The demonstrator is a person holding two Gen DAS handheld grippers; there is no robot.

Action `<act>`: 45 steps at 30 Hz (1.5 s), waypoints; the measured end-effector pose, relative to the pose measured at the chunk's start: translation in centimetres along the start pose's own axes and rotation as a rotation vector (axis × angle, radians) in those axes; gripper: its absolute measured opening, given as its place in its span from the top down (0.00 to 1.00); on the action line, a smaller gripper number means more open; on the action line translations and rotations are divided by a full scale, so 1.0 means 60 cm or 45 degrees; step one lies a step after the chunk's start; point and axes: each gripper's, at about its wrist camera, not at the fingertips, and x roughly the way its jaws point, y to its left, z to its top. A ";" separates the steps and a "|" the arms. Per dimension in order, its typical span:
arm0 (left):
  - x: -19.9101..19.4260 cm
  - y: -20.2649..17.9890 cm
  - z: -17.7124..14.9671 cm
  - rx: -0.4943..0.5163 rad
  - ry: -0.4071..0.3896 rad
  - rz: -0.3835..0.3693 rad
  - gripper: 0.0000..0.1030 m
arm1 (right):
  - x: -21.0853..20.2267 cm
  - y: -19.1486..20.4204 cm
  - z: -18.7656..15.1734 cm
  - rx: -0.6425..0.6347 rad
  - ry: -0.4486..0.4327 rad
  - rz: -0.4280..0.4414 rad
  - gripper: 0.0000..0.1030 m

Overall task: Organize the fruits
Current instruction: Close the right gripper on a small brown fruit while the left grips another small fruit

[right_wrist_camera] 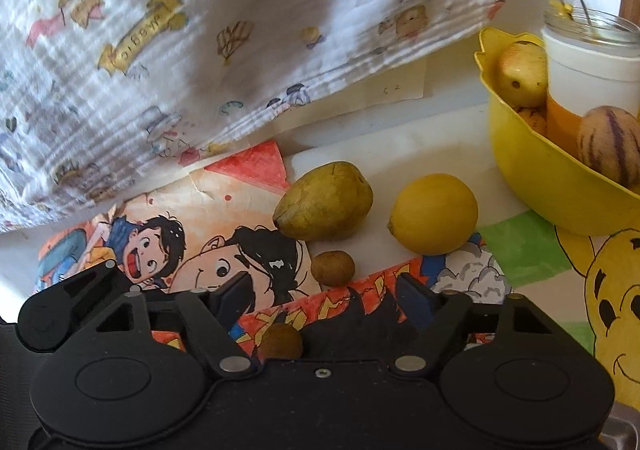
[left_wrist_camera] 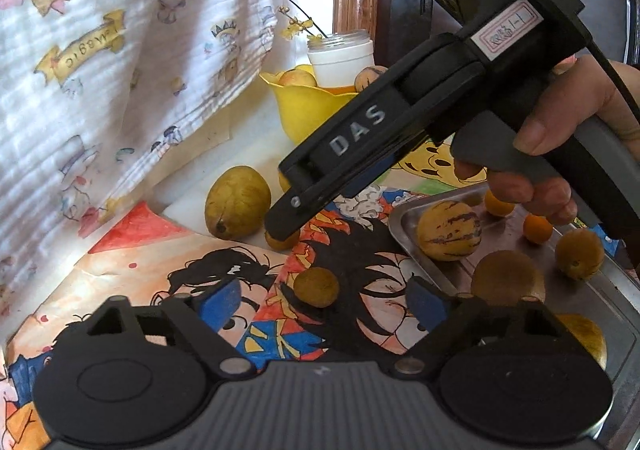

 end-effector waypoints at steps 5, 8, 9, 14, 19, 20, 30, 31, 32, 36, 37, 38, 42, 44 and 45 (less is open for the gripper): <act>0.012 0.003 -0.001 -0.014 0.008 -0.007 0.23 | 0.017 0.002 0.003 -0.007 0.003 -0.013 0.42; 0.018 0.005 -0.002 -0.027 0.007 -0.006 0.29 | 0.027 0.002 0.005 -0.016 0.010 -0.012 0.49; 0.019 0.006 -0.002 -0.033 0.006 -0.008 0.31 | 0.031 0.002 0.005 -0.016 0.013 -0.016 0.52; 0.030 0.010 -0.002 -0.051 0.017 -0.007 0.39 | 0.047 0.000 0.005 -0.005 0.018 -0.026 0.57; 0.044 0.015 -0.003 -0.090 0.040 -0.007 0.53 | 0.060 -0.007 0.005 0.011 0.018 -0.034 0.62; 0.047 0.017 -0.003 -0.100 0.047 -0.006 0.55 | 0.061 -0.008 0.005 0.018 0.014 -0.028 0.63; 0.048 0.028 -0.003 -0.162 0.051 0.000 0.69 | 0.067 -0.011 0.004 0.030 -0.012 -0.014 0.70; 0.047 0.028 -0.003 -0.166 0.053 0.004 0.69 | 0.066 -0.011 0.003 0.034 -0.013 -0.013 0.70; 0.046 0.028 -0.003 -0.170 0.056 0.007 0.69 | 0.065 -0.011 0.002 0.036 -0.012 -0.012 0.70; 0.042 0.031 -0.003 -0.182 0.065 0.021 0.70 | 0.063 -0.011 -0.001 0.043 -0.012 -0.012 0.70; 0.041 0.031 -0.003 -0.184 0.066 0.024 0.70 | 0.062 -0.011 -0.001 0.045 -0.012 -0.012 0.70; 0.040 0.032 -0.003 -0.187 0.067 0.027 0.70 | 0.061 -0.011 -0.002 0.047 -0.011 -0.011 0.70; 0.036 0.034 -0.005 -0.199 0.072 0.041 0.70 | 0.054 -0.010 -0.006 0.053 -0.009 -0.017 0.70; 0.033 0.034 -0.005 -0.206 0.074 0.049 0.70 | 0.049 -0.010 -0.007 0.055 -0.007 -0.025 0.70; 0.031 0.034 -0.005 -0.208 0.076 0.053 0.70 | 0.047 -0.011 -0.008 0.056 -0.005 -0.029 0.70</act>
